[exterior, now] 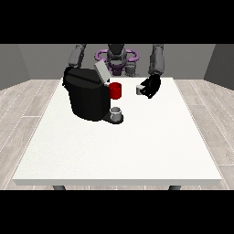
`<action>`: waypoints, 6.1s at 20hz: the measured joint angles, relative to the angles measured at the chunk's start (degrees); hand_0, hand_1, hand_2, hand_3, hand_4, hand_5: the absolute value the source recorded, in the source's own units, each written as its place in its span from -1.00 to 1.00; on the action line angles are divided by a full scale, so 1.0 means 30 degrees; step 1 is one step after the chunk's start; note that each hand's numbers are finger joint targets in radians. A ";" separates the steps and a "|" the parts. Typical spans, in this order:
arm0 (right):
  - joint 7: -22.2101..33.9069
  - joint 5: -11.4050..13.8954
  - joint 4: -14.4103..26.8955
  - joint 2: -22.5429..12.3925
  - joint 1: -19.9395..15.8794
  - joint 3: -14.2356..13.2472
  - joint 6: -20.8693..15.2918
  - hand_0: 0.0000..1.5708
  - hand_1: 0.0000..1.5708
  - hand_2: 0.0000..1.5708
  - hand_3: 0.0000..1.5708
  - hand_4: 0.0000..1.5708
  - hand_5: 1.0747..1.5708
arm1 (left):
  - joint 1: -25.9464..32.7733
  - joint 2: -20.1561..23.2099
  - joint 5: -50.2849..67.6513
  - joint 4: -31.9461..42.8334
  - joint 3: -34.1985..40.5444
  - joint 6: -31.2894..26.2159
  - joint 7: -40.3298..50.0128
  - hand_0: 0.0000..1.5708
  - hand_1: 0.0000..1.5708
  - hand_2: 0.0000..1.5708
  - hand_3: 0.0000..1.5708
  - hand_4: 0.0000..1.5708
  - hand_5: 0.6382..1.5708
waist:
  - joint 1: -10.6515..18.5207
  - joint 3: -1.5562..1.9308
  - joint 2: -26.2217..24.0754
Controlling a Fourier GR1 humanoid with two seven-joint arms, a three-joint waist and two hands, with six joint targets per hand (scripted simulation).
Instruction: Insert the coffee pod into the coffee machine and close the lid
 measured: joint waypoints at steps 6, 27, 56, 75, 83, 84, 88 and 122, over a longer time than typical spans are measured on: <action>0.0263 0.0309 0.0445 -0.0095 0.0220 0.0256 -0.0084 -1.00 -1.00 -1.00 -1.00 -0.65 1.00 | -0.0923 -0.0379 0.0306 -0.0593 0.0161 -0.1557 0.0885 0.81 0.81 0.79 0.70 -0.27 1.00 | 0.0237 -0.0005 -0.1106; -0.0440 -0.0455 0.1200 -0.1160 0.0383 -0.0559 0.0923 -1.00 -1.00 -1.00 -1.00 -0.67 1.00 | -0.4216 -0.1106 0.2164 -0.3281 0.1873 -0.4633 0.4389 0.80 0.80 0.84 0.74 -0.21 1.00 | -0.0020 -0.0008 -0.1593; -0.2508 -0.0424 0.2488 -0.1860 -0.3925 -0.0148 0.3228 -1.00 -1.00 -1.00 -1.00 -0.67 1.00 | -1.1045 0.2277 0.3364 -0.0630 0.5050 -0.3804 0.5322 0.82 0.82 0.89 0.81 -0.14 1.00 | -0.2531 0.0010 0.4402; -0.2909 -0.0696 0.3713 -0.1973 -0.5052 -0.0605 0.3472 -1.00 -1.00 -1.00 -1.00 -0.74 1.00 | -1.1614 0.2850 0.3709 -0.0293 0.5593 -0.3257 0.4470 -1.00 -1.00 -1.00 -1.00 -1.00 1.00 | -0.2534 -0.0017 0.4733; -0.3654 -0.0966 0.4037 -0.1712 -0.1681 -0.0639 0.4137 -1.00 -1.00 -1.00 -1.00 -0.79 1.00 | -0.6576 -0.0417 0.5622 -0.0493 0.5708 -0.3763 0.1516 -1.00 -1.00 -1.00 -1.00 -1.00 1.00 | -0.0856 -0.0024 0.0828; -0.3574 -0.0909 0.3870 -0.1514 -0.1120 -0.0457 0.4134 -1.00 -1.00 -1.00 -1.00 -0.89 1.00 | -0.5751 -0.0739 0.5916 -0.0399 0.5871 -0.3772 0.1151 -1.00 -1.00 -1.00 -1.00 -1.00 1.00 | -0.0724 -0.0034 0.0126; -0.3698 -0.0519 0.3217 -0.0983 0.0611 0.0179 0.3976 -1.00 -1.00 -1.00 -1.00 -0.88 1.00 | -0.2573 -0.1896 0.7052 -0.0290 0.6306 -0.4277 -0.0768 -1.00 -1.00 -1.00 -1.00 -0.73 1.00 | 0.0158 -0.0044 -0.2109; 0.3154 0.4852 -0.7115 0.1087 -0.1043 0.5327 -0.2671 -1.00 -1.00 -1.00 -1.00 -0.71 1.00 | 0.7927 -0.3181 1.0540 -0.5408 0.5058 -0.7575 -0.4156 -1.00 -1.00 -1.00 -1.00 -0.74 1.00 | 0.3393 -0.0016 -0.3609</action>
